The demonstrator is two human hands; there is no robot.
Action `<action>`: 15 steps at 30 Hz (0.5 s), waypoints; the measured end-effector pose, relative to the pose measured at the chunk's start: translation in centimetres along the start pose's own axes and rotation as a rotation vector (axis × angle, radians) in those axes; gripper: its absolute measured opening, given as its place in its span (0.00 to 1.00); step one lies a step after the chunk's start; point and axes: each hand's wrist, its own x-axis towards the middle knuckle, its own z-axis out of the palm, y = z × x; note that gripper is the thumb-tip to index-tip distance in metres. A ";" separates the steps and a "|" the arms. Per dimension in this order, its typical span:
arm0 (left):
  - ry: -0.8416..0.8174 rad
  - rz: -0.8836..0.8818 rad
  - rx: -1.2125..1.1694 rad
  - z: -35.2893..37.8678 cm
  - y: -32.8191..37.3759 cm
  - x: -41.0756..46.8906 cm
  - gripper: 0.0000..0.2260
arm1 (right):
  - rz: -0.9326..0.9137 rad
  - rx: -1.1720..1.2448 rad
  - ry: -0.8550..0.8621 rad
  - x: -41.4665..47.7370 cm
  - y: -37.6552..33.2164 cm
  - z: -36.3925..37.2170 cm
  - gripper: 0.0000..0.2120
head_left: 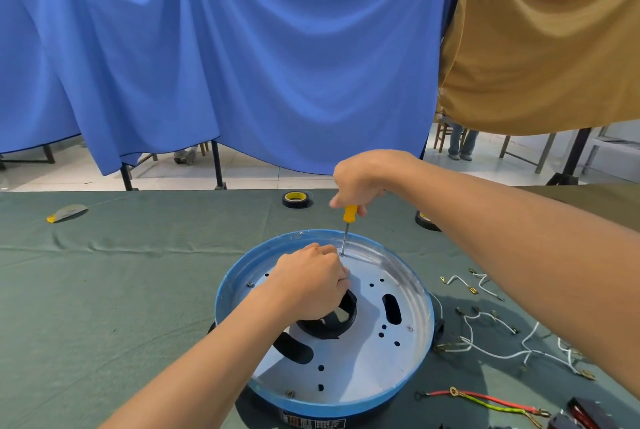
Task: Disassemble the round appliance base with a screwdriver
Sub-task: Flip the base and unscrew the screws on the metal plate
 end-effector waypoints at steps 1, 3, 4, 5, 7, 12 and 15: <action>-0.002 0.002 0.002 0.0 0.0 0.0 0.16 | 0.002 -0.008 0.029 0.0 0.1 0.0 0.19; 0.002 0.003 0.006 0.0 0.0 0.0 0.16 | -0.014 0.053 0.068 0.0 0.4 0.1 0.11; 0.005 0.006 0.010 0.0 0.0 0.0 0.16 | -0.033 0.119 0.070 0.1 0.6 0.1 0.09; 0.008 0.007 0.012 0.0 0.0 0.0 0.16 | -0.052 0.181 0.063 0.1 0.9 0.1 0.08; 0.014 0.004 0.005 0.0 0.0 0.0 0.16 | -0.046 0.237 0.044 -0.1 1.2 0.1 0.14; 0.013 -0.004 -0.004 0.0 0.2 0.0 0.17 | 0.015 0.230 0.204 0.0 1.1 1.4 0.18; 0.008 -0.007 -0.005 0.0 0.2 0.0 0.16 | 0.004 0.309 0.169 -0.3 0.9 1.3 0.09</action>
